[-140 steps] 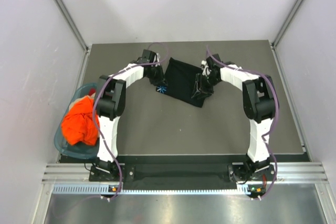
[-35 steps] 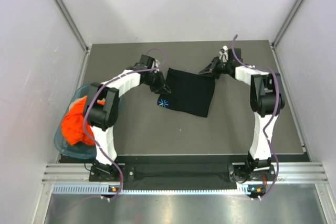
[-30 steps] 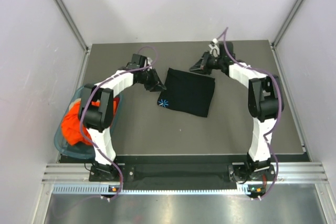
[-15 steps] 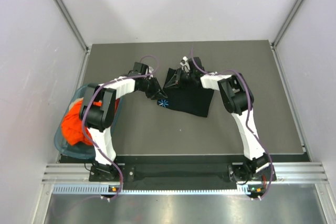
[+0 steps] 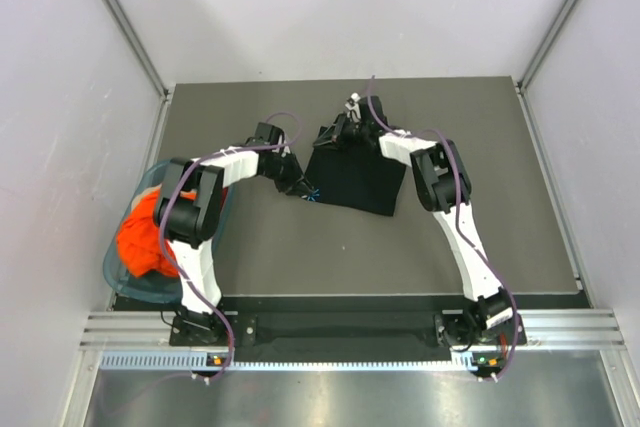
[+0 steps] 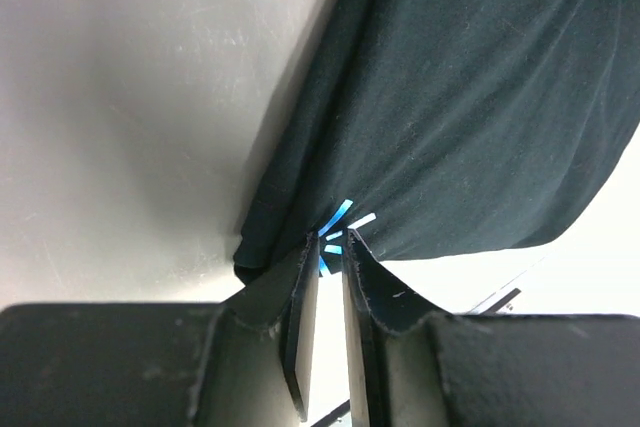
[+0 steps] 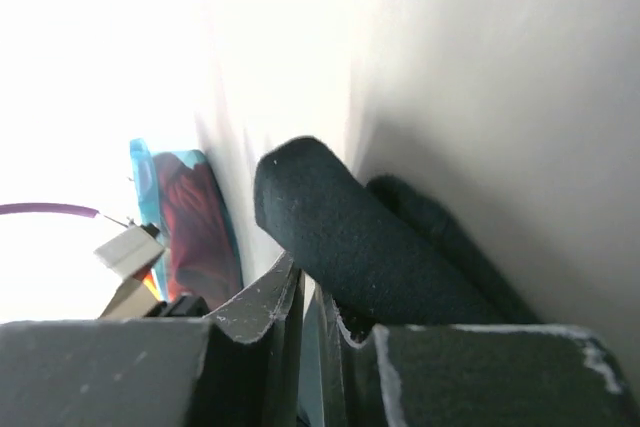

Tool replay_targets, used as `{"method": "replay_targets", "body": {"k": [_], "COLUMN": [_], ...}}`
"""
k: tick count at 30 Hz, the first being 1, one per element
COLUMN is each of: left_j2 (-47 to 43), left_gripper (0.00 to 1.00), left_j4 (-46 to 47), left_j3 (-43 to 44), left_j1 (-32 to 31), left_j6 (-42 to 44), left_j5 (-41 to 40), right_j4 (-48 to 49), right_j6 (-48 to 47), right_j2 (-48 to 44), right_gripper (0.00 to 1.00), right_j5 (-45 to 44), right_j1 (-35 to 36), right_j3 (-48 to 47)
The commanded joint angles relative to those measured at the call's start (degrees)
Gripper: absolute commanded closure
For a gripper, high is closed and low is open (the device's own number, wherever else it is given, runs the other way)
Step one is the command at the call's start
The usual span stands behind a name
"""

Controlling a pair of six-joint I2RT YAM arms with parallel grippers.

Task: Fold and stack the t-shirts
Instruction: Fold the tshirt

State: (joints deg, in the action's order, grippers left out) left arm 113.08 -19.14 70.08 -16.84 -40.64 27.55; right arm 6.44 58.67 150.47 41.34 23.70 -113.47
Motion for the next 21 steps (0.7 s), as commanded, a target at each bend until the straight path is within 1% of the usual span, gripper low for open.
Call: {"method": "replay_targets", "body": {"k": [1, 6, 7, 10, 13, 14, 16, 19, 20, 21], "left_j2": [4.1, 3.6, 3.1, 1.6, -0.4, -1.0, -2.6, -4.1, -4.4, -4.8], "left_gripper": [0.79, 0.79, 0.79, 0.79, 0.78, 0.78, 0.77, 0.76, 0.75, 0.74], "left_j4": [-3.8, -3.6, -3.7, -4.2, -4.9, -5.4, -7.0, -9.2, -9.3, -9.4], "left_j3": [-0.7, -1.3, -1.4, -0.6, 1.4, 2.2, 4.7, 8.2, 8.9, 9.5], "left_j1": [0.1, 0.1, 0.1, 0.1, 0.0, 0.0, -0.2, -0.4, -0.5, -0.5], "left_j6": [1.2, 1.1, 1.2, 2.0, 3.0, 3.2, 4.2, 5.4, 5.4, 5.4], "left_j5": [-7.0, -7.3, -7.3, -7.2, -5.9, -5.8, -5.3, -4.7, -4.4, -4.0], "right_j4": [-0.5, -4.8, -6.2, -6.3, -6.3, -6.3, -10.1, -14.5, -17.2, -18.9], "right_j6": [-0.7, 0.5, 1.1, 2.2, 3.5, 3.7, 2.6, -1.2, -2.3, -5.3], "right_j2": [4.1, 6.9, 7.4, 7.3, 5.7, 4.1, 1.4, -4.5, -8.0, -10.0], "right_gripper": [0.9, 0.89, 0.89, 0.88, 0.89, 0.89, 0.88, 0.87, 0.87, 0.86], "right_j5": [-8.0, -11.6, -11.8, -11.3, -8.9, -7.3, -6.1, -3.9, -2.8, -2.5], "right_j1": [-3.1, -5.7, -6.0, -7.2, -8.1, -9.0, -10.4, -13.0, -13.6, -14.2], "right_j3": [-4.6, -9.7, -12.1, -14.9, -16.9, -16.9, -16.6, -16.1, -15.5, -13.8]}}
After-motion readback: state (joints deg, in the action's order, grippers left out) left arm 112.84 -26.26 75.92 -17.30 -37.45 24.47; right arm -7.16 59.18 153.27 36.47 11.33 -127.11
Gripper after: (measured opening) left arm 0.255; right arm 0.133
